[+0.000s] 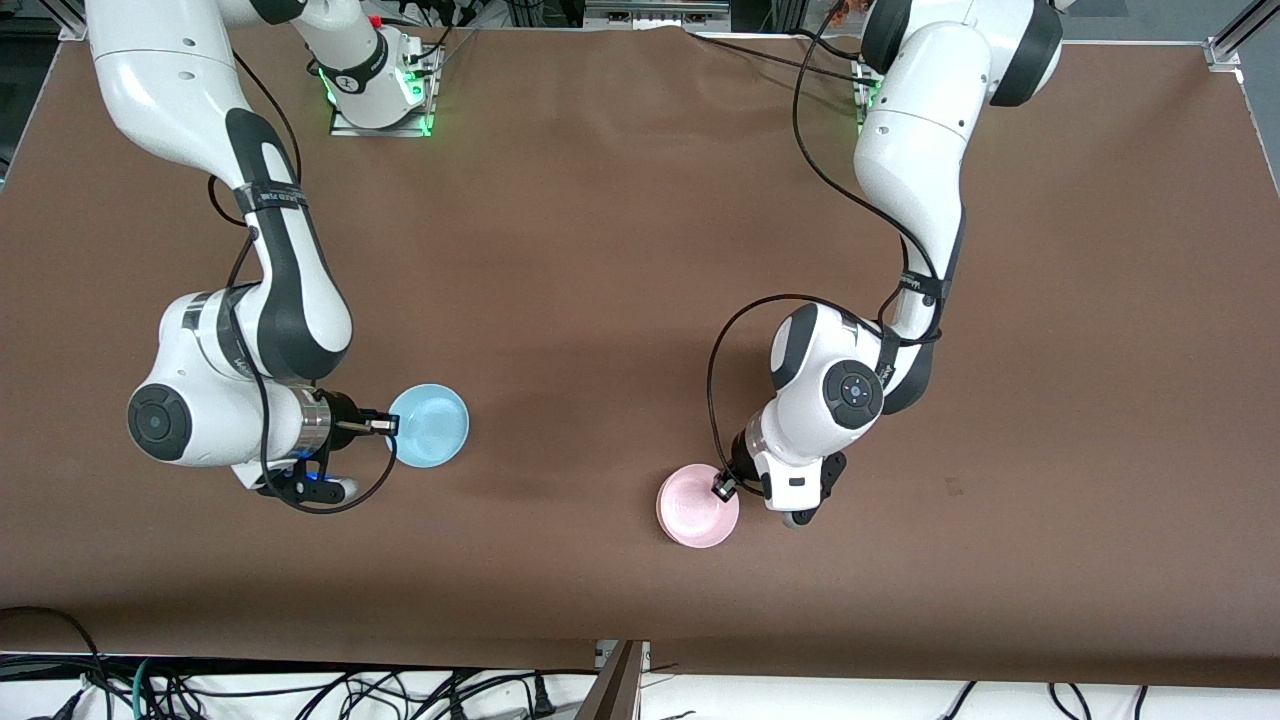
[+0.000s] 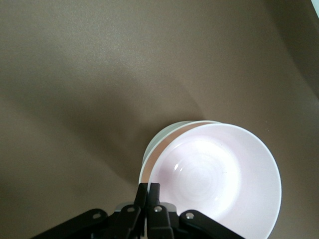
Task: Stack pink and blue bowls on white bowl
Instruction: 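Lower the pink bowl into the white bowl with the left gripper, then open the left gripper while the right gripper lifts the blue bowl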
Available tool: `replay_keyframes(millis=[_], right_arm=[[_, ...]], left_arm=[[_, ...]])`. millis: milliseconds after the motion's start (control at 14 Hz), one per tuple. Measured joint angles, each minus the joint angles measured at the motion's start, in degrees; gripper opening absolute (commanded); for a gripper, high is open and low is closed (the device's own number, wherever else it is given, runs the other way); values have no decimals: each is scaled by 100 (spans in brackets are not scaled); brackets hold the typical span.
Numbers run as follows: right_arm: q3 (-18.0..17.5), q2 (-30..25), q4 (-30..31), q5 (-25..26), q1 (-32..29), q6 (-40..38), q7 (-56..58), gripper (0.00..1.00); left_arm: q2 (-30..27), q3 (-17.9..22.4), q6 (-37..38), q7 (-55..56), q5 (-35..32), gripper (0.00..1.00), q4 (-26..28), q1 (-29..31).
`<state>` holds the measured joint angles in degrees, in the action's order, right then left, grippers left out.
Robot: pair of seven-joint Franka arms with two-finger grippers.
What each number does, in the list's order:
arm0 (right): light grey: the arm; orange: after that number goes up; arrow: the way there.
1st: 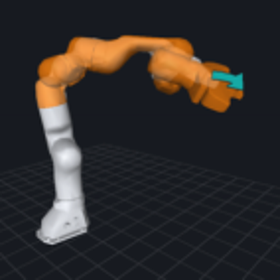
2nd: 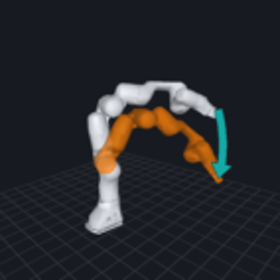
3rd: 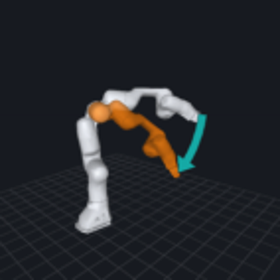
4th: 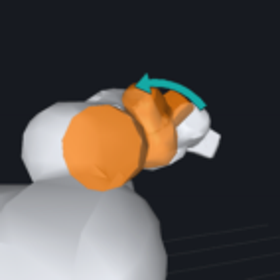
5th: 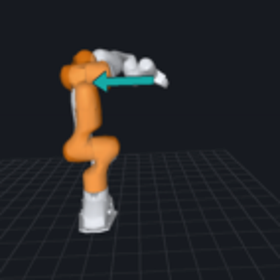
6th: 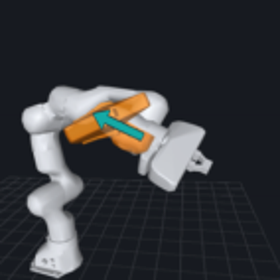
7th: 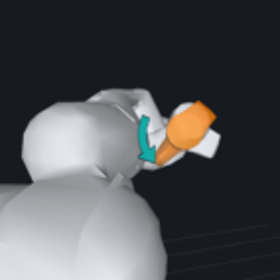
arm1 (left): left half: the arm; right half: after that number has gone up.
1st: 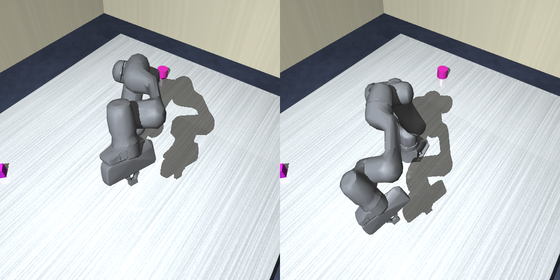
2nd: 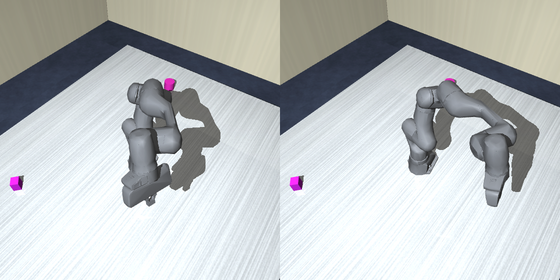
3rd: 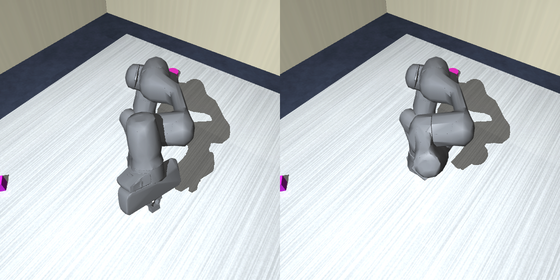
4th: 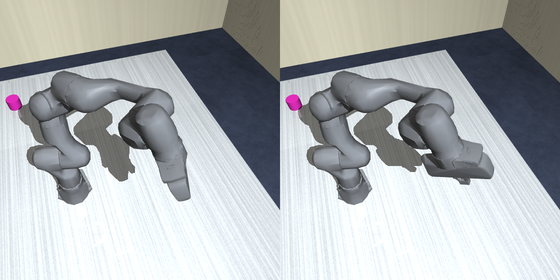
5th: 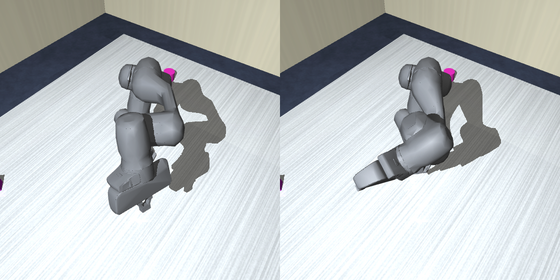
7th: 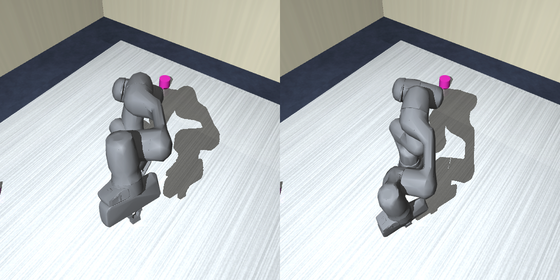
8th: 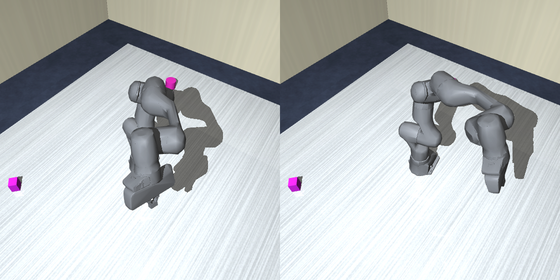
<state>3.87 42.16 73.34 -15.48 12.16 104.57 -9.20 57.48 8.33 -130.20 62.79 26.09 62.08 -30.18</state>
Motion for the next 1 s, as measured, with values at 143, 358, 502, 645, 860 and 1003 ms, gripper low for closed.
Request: replay_keyframes(millis=[143,358,502,645,860,1003], right_arm=[[0,0,0,0,0,0,0,0],[0,0,0,-2,1,-2,0,0],[-10,0,0,-7,3,-2,-1,0],[-54,0,-1,-8,13,-2,-5,0],[-113,0,-3,-11,24,-2,-179,0],[-244,0,-50,-19,24,2,-482,0]], left_arm=[[0,26,0,0,0,66,-1,6],[-1,81,10,-1,-51,71,-19,18],[-2,106,192,-8,-311,71,-63,91],[-21,128,429,-198,-464,73,-131,234],[-115,325,1076,-1191,-691,75,-209,512],[-204,633,1521,-2307,-725,76,-233,714]])
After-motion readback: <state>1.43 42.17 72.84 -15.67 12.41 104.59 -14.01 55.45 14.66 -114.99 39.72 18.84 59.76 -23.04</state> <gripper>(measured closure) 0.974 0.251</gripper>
